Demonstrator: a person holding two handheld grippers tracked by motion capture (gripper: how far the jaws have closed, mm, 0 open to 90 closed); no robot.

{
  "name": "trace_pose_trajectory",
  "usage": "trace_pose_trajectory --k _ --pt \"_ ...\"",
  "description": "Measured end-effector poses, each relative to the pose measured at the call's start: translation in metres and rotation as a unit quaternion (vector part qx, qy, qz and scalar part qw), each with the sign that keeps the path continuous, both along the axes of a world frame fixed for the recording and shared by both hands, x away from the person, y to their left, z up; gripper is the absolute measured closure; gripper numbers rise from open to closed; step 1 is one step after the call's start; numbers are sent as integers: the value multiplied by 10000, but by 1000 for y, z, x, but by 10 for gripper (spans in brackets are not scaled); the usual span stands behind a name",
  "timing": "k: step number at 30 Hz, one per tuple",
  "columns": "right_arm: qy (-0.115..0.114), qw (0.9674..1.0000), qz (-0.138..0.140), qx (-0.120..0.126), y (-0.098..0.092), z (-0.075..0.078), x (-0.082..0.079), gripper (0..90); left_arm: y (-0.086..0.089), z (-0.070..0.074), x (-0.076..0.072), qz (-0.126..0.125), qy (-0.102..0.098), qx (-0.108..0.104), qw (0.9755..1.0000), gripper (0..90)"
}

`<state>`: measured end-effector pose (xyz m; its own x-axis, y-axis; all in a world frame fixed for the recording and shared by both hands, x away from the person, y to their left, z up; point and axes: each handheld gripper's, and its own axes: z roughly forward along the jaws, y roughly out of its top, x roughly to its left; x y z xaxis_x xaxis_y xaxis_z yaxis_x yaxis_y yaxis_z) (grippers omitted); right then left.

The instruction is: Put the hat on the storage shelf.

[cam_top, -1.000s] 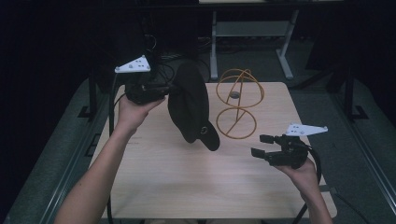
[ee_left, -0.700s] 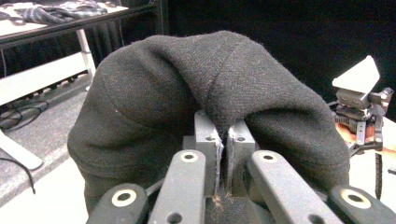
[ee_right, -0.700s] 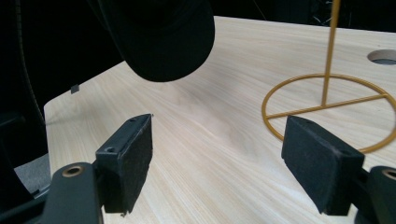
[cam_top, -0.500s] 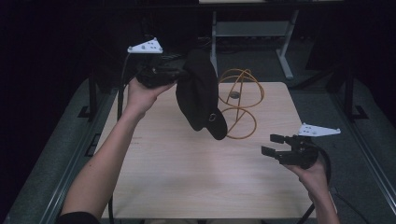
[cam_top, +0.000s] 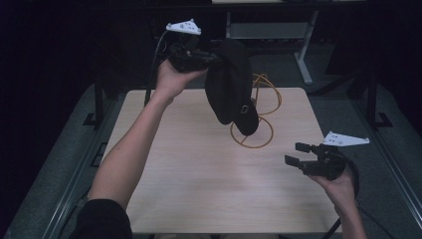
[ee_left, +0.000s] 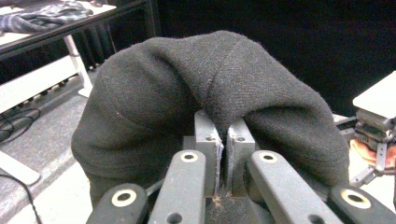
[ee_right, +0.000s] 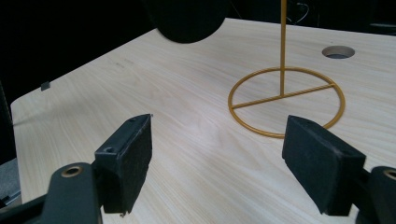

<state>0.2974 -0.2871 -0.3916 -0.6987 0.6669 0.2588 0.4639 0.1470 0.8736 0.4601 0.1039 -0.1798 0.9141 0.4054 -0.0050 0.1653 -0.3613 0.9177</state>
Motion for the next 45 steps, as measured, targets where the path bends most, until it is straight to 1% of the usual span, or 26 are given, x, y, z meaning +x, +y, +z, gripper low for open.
trace_pose_trajectory --k 2,4,6,13,15,17,18,20,23,25,27,32,34,35,37,40,45 --pt "-28 10000 -9 2 -1 0 0 238 -8 4 4 -36 -25 -8 10000 865" --pt "-38 10000 -21 0 -2 1 -1 236 -16 7 8 -45 -53 84 9999 864" --pt "-62 10000 -58 9 -4 1 -1 235 -24 8 12 -75 -41 89 9999 864" --pt "-76 9998 -167 77 -14 1 -2 235 -50 -4 29 -101 173 139 9997 864" --pt "-70 9998 -179 88 -15 0 -3 235 -58 -5 31 -111 170 209 9996 864" --pt "-67 9998 -192 68 -16 -2 -2 235 -65 -7 33 -143 172 214 9995 864" --pt "-42 9998 -197 58 -16 -3 -2 234 -70 -7 34 -145 202 205 9995 864" --pt "-21 9998 -204 34 -16 -3 -1 232 -77 -8 36 -168 215 270 9993 863" --pt "-44 9998 -200 36 -16 -3 -2 234 -86 -9 39 -190 266 310 9990 862" --pt "-55 9998 -166 60 -16 -3 -2 241 -93 -10 41 -202 281 436 9984 862" --pt "-50 9998 -180 62 -17 -3 -1 241 -104 -13 42 -220 323 579 9976 862" --pt "-20 9998 -205 78 -18 -5 -1 242 -119 -21 45 -234 405 714 9963 859" --pt "-7 9998 -182 114 -19 -6 -1 256 -125 -25 46 -176 390 855 9954 857" --pt "2 9997 -168 159 -19 -7 -1 263 -128 -26 47 -186 389 912 9949 858" --pt "47 9998 -148 147 -19 -9 0 263 -133 -29 48 -177 413 961 9944 858" --pt "58 9998 -134 146 -19 -10 0 263 -137 -31 50 -185 436 986 9940 857" --pt "68 9997 -174 145 -19 -11 0 263 -140 -35 53 -164 547 924 9941 842"
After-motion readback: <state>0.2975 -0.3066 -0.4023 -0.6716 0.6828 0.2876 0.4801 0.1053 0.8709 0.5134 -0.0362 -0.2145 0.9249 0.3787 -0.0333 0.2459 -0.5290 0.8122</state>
